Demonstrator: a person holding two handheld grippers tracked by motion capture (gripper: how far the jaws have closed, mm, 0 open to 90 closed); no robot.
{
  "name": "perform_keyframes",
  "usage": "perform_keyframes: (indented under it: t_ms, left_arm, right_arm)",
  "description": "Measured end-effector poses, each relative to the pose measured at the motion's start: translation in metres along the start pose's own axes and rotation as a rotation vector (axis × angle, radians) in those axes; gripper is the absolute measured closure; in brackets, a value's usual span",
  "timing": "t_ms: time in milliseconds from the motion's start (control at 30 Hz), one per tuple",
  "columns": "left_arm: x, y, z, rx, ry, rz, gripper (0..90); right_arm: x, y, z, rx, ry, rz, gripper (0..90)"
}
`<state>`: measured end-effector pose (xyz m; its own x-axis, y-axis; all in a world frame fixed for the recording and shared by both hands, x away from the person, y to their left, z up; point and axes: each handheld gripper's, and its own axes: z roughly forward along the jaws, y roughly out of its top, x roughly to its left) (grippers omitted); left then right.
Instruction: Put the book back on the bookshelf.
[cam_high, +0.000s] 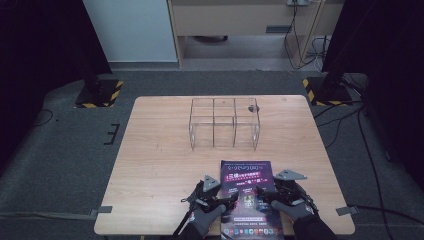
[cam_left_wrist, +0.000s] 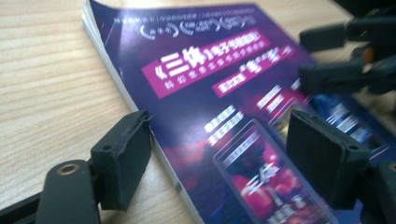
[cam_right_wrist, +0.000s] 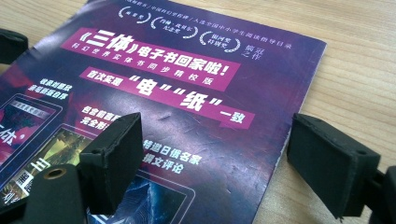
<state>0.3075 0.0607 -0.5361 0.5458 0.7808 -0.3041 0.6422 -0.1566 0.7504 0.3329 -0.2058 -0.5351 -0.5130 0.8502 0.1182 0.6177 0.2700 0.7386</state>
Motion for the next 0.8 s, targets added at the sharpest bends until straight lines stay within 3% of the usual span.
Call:
perform_keyframes:
  t_ms: [100,367,500,600,667,733,800]
  left_arm:
    - [-0.001,0.000,0.000,0.004,0.024,0.018,25.0]
    - [-0.009,0.001,0.005,0.004,0.058,0.012,16.5]
    - [-0.007,0.001,0.004,0.004,0.116,0.018,18.8]
    - [-0.005,0.002,0.004,-0.005,0.103,-0.004,18.8]
    - [-0.008,0.002,0.006,-0.011,0.066,-0.023,19.0]
    - [-0.012,0.001,0.007,-0.015,0.082,-0.031,16.5]
    - [-0.009,0.001,0.006,-0.033,0.064,-0.068,16.3]
  right_arm:
    - [0.000,0.000,0.000,-0.004,-0.002,-0.003,18.6]
    - [0.000,-0.001,0.000,-0.010,-0.002,-0.004,18.6]
    - [0.000,-0.001,0.000,-0.009,-0.001,-0.004,18.6]
    - [0.000,-0.001,0.000,-0.013,-0.001,-0.003,18.6]
    - [0.000,-0.001,0.000,-0.011,-0.001,0.001,18.6]
    - [0.000,-0.002,0.000,-0.014,-0.003,0.005,18.6]
    - [0.000,-0.002,0.000,-0.014,-0.004,0.006,18.6]
